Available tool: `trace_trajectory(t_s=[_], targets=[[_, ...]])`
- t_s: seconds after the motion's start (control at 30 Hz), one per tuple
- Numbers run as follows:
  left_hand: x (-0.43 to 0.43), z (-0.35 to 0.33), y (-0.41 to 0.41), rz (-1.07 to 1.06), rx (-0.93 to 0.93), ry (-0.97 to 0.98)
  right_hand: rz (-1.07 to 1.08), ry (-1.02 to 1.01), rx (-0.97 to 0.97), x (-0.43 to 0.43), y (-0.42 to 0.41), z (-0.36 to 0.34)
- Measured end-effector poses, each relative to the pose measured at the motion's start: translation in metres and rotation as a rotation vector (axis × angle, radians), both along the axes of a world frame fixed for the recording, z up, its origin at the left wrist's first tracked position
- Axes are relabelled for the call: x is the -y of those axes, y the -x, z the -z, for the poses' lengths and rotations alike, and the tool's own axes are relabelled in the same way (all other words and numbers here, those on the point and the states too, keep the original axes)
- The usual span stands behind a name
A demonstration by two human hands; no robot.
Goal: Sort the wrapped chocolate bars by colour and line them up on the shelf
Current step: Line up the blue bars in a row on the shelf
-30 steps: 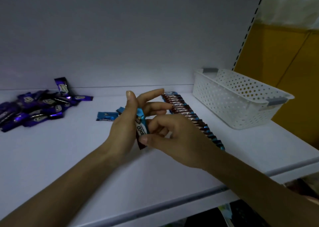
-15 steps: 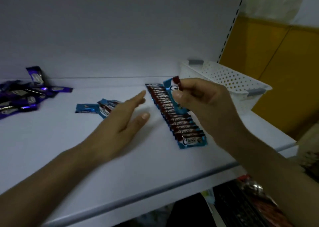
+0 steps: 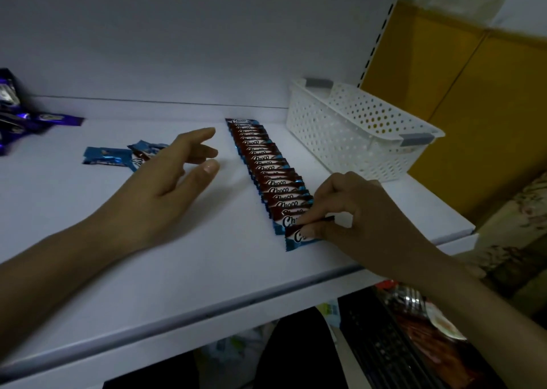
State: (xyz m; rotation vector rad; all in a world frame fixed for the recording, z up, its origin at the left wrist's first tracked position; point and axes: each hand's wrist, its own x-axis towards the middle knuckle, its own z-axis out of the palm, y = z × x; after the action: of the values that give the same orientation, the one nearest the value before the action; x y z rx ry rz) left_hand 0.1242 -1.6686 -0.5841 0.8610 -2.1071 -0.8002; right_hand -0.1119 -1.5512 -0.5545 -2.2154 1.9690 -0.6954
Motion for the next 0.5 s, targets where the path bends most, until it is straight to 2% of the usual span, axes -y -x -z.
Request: trace_trajectory(t_s=[0.5], targets=[[0.005, 0.004, -0.001, -0.004, -0.025, -0.039, -0.022, 0.089, 0.038, -0.001, 0.005, 0.012]])
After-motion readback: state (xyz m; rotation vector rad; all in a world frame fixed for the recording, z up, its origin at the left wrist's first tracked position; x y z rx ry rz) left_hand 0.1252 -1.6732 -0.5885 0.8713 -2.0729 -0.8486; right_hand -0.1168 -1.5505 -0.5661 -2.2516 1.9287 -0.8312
